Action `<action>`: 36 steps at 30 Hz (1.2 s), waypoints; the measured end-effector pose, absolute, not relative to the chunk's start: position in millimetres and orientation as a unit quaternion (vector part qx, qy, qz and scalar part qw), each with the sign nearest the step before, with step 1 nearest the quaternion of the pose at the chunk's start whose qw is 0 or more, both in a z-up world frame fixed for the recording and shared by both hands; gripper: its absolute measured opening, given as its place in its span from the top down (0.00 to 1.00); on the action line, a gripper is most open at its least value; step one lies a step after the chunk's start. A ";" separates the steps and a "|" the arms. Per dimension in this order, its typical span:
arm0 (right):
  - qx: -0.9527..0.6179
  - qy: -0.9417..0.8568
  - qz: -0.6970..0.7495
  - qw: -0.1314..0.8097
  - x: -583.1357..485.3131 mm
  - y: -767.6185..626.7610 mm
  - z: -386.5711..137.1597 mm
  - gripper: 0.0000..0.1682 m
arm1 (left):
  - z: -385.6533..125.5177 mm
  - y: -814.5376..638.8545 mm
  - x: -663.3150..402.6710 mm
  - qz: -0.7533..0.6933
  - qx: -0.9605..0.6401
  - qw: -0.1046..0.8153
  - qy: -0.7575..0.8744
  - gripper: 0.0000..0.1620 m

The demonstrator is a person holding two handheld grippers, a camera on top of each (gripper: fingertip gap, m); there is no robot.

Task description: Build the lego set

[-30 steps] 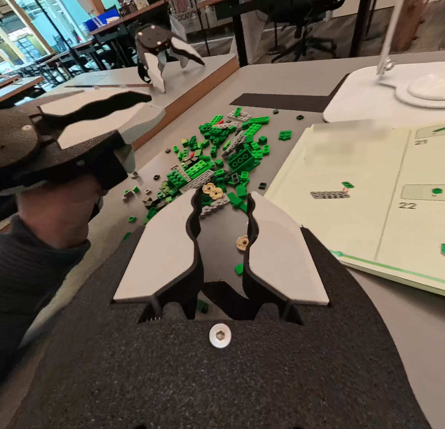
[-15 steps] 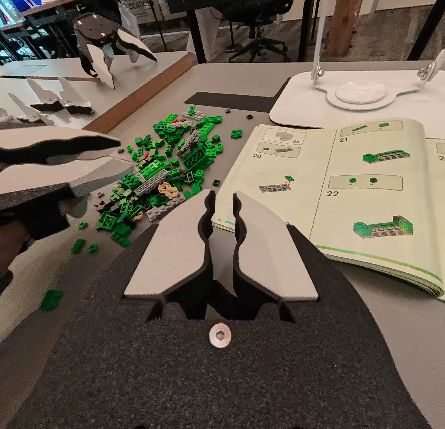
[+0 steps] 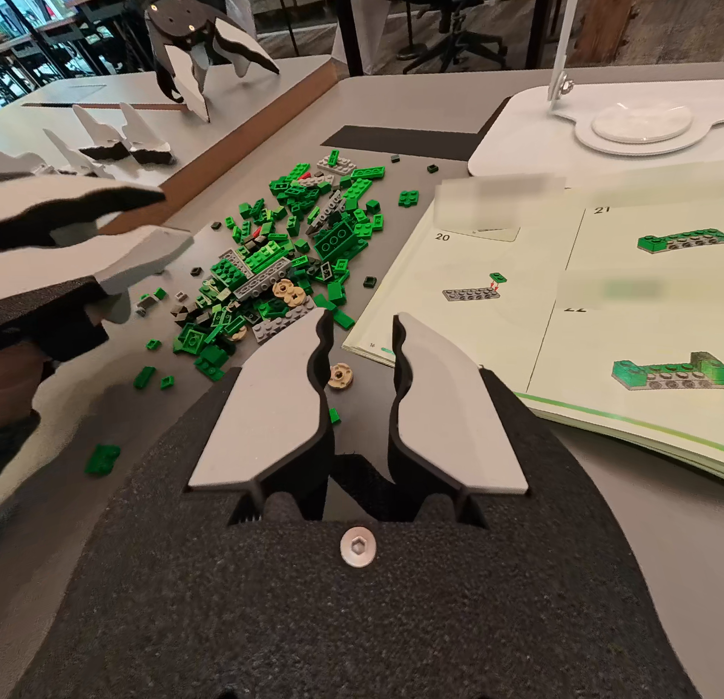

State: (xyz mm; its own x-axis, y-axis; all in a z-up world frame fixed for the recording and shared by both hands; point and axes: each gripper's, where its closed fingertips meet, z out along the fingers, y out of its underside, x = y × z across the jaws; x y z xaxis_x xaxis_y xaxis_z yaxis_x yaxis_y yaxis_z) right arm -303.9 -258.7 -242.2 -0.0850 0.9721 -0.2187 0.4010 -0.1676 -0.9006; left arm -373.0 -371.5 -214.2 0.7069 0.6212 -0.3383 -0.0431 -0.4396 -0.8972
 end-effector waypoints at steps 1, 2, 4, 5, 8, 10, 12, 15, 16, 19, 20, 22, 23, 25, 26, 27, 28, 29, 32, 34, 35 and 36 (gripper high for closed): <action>-0.603 -0.571 0.466 0.306 -303.9 -259.3 -242.6 0.83 | -210.5 -375.5 -374.8 0.351 -0.770 0.500 -0.187 0.78; -0.601 -0.574 0.463 0.308 -303.9 -259.9 -243.2 0.83 | -206.9 -379.0 -376.3 0.363 -0.760 0.504 -0.190 0.78; -0.598 -0.580 0.458 0.311 -304.1 -261.7 -244.1 0.83 | -200.3 -385.0 -378.2 0.379 -0.741 0.518 -0.196 0.79; -0.596 -0.583 0.456 0.312 -304.0 -262.2 -244.3 0.83 | -198.0 -387.5 -379.1 0.384 -0.733 0.525 -0.200 0.79; -0.592 -0.586 0.454 0.316 -303.7 -263.3 -243.7 0.83 | -197.0 -392.1 -381.3 0.385 -0.720 0.538 -0.211 0.79; -0.591 -0.588 0.453 0.317 -303.7 -263.8 -244.0 0.83 | -198.8 -392.2 -382.2 0.379 -0.721 0.539 -0.215 0.79; -0.591 -0.590 0.451 0.315 -303.7 -264.3 -244.8 0.83 | -198.9 -392.4 -382.3 0.380 -0.719 0.541 -0.215 0.80; -0.592 -0.594 0.447 0.313 -303.7 -265.1 -246.6 0.82 | -198.8 -392.6 -382.2 0.384 -0.718 0.541 -0.212 0.81; -0.591 -0.593 0.447 0.314 -303.7 -265.0 -246.2 0.82 | -198.6 -392.8 -382.2 0.386 -0.717 0.540 -0.211 0.81; -0.593 -0.593 0.447 0.312 -303.9 -264.8 -246.6 0.82 | -198.0 -392.7 -381.9 0.381 -0.719 0.541 -0.211 0.81; -0.594 -0.592 0.448 0.310 -304.0 -264.7 -246.9 0.82 | -197.2 -392.5 -381.5 0.378 -0.721 0.542 -0.210 0.81; -0.595 -0.592 0.448 0.308 -304.1 -264.6 -247.3 0.82 | -196.3 -391.9 -380.2 0.368 -0.730 0.539 -0.204 0.80; -0.594 -0.593 0.449 0.307 -304.2 -264.9 -247.3 0.82 | -196.7 -392.5 -380.5 0.364 -0.737 0.533 -0.203 0.78; -0.592 -0.596 0.448 0.306 -304.2 -266.0 -247.9 0.82 | -193.6 -397.7 -383.6 0.376 -0.740 0.519 -0.205 0.63; -0.591 -0.598 0.447 0.305 -304.2 -266.6 -248.2 0.82 | -191.4 -399.8 -383.4 0.384 -0.741 0.514 -0.198 0.60; -0.590 -0.600 0.447 0.305 -304.2 -267.3 -248.3 0.82 | -190.5 -400.2 -381.7 0.387 -0.746 0.509 -0.187 0.60; -0.588 -0.602 0.446 0.306 -304.1 -267.9 -248.4 0.82 | -191.4 -399.6 -379.4 0.385 -0.754 0.503 -0.174 0.60; -0.586 -0.604 0.445 0.307 -304.1 -268.6 -248.4 0.82 | -194.6 -397.8 -376.0 0.377 -0.767 0.495 -0.157 0.61; -0.582 -0.611 0.440 0.307 -304.1 -270.8 -249.6 0.82 | -208.5 -388.2 -358.6 0.324 -0.811 0.479 -0.093 0.73; -0.578 -0.617 0.437 0.307 -304.1 -272.3 -250.1 0.82 | -221.7 -380.0 -337.7 0.262 -0.841 0.472 -0.031 0.82; -0.576 -0.619 0.436 0.309 -304.1 -273.1 -250.2 0.82 | -227.0 -378.9 -329.5 0.240 -0.852 0.466 -0.008 0.82; -0.573 -0.622 0.435 0.310 -303.9 -274.0 -250.2 0.82 | -230.6 -378.6 -322.7 0.223 -0.858 0.463 0.010 0.84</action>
